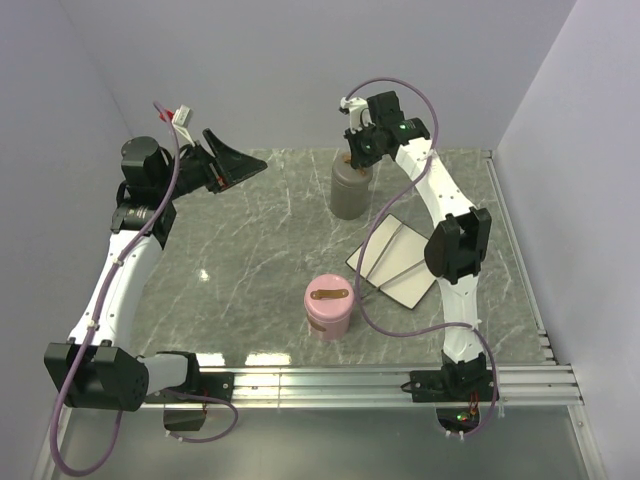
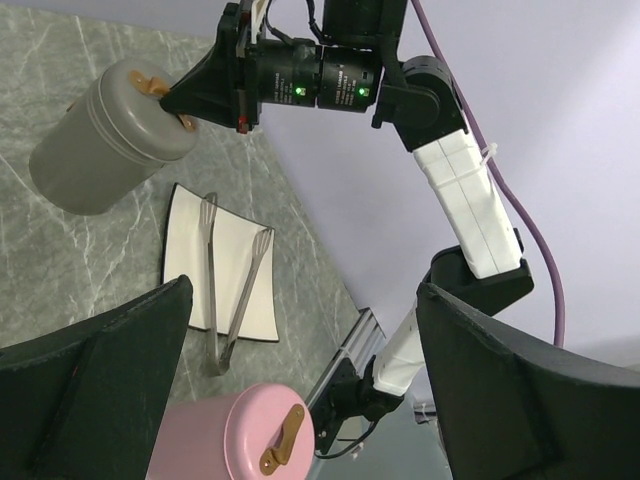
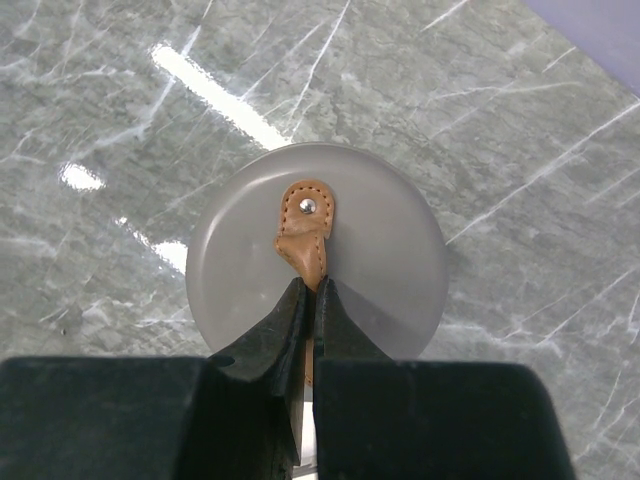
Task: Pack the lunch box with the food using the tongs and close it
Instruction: Close the box lid on the packing box, then move the packing box to the center of the board.
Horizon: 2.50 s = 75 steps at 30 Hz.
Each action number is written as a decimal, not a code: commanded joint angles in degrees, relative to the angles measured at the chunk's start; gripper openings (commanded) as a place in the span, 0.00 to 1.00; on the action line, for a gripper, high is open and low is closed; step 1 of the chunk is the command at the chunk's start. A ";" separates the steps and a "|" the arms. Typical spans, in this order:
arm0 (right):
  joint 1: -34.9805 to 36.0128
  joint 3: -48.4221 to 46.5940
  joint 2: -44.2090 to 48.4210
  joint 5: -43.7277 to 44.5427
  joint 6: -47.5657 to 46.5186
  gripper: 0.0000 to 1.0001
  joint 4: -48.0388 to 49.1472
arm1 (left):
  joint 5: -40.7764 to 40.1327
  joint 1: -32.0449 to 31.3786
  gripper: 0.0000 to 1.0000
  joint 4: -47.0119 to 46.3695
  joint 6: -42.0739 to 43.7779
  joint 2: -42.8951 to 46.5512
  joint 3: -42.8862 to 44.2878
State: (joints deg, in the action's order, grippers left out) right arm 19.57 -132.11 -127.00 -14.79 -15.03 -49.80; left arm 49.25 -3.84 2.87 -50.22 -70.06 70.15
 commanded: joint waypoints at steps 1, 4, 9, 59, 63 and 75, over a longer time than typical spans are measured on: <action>-0.32 -2.01 -0.53 -0.77 -0.27 0.00 1.90 | 1.28 -0.21 0.99 -1.20 0.56 0.72 -0.36; -0.32 -2.36 -1.14 -0.59 -0.70 0.00 1.55 | 1.46 -0.21 0.99 -1.73 0.12 0.72 -1.16; -0.24 -2.88 -2.64 -0.94 -2.11 0.00 0.94 | 1.63 -0.21 0.99 -1.64 -0.06 0.54 -1.24; -17.10 18.88 9.84 -15.62 39.51 0.49 29.57 | 1.81 0.23 0.99 -0.50 2.23 0.98 -0.72; -19.22 25.76 9.32 -19.92 49.64 0.50 39.93 | 1.37 1.20 0.99 -0.76 1.96 0.19 0.51; -20.72 26.91 -1.84 -25.99 60.37 0.45 46.63 | 1.02 4.88 0.99 -0.33 3.19 -0.60 2.01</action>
State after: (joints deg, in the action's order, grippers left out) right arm -1.54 -105.36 -127.85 -38.02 41.28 -8.69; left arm 50.11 -0.10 4.10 -48.66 -70.89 69.47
